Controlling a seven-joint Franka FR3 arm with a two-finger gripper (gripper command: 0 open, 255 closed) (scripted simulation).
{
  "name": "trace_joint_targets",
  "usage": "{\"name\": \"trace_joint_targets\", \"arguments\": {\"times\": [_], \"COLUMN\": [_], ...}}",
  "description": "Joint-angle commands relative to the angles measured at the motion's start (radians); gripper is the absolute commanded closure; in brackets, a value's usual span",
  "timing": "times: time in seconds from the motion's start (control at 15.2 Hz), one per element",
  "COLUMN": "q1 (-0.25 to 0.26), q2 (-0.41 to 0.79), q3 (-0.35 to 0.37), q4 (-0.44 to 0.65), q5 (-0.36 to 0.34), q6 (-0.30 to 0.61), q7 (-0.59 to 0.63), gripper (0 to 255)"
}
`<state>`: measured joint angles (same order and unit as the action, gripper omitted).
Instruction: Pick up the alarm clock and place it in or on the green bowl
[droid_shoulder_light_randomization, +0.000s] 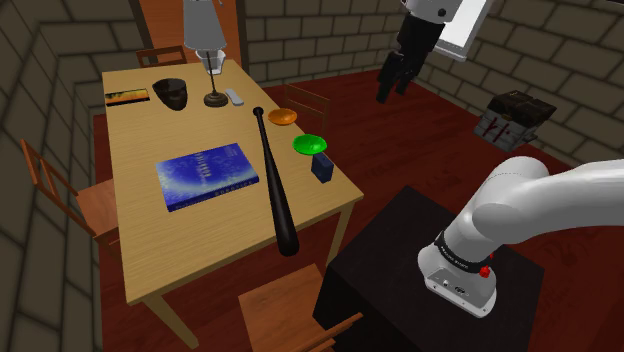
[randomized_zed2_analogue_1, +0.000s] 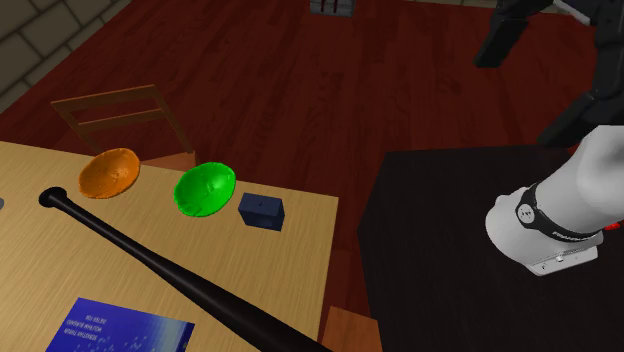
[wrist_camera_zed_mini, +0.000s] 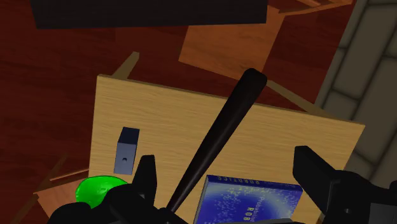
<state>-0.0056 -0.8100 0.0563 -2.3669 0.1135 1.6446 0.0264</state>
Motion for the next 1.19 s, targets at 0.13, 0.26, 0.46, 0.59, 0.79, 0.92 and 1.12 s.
{"name": "trace_joint_targets", "arguments": {"times": [0.13, 0.26, 0.46, 0.59, 0.79, 0.92, 1.12], "q1": [-0.007, -0.014, -0.024, -0.031, -0.042, -0.049, -0.059], "q2": [0.033, 0.071, 0.14, 0.192, 0.28, 0.344, 0.448], "q3": [-0.006, -0.011, -0.021, -0.027, -0.036, -0.042, -0.052], "q4": [-0.036, -0.067, -0.105, -0.123, -0.14, -0.145, -0.141], "q5": [-0.007, -0.014, -0.023, -0.03, -0.038, -0.043, -0.049], "q6": [0.064, 0.129, 0.228, 0.295, 0.394, 0.458, 0.552], "q7": [-0.013, -0.025, -0.042, -0.054, -0.07, -0.08, -0.095], "gripper": [0, 0, 0, 0, 0, 0, 0]}}
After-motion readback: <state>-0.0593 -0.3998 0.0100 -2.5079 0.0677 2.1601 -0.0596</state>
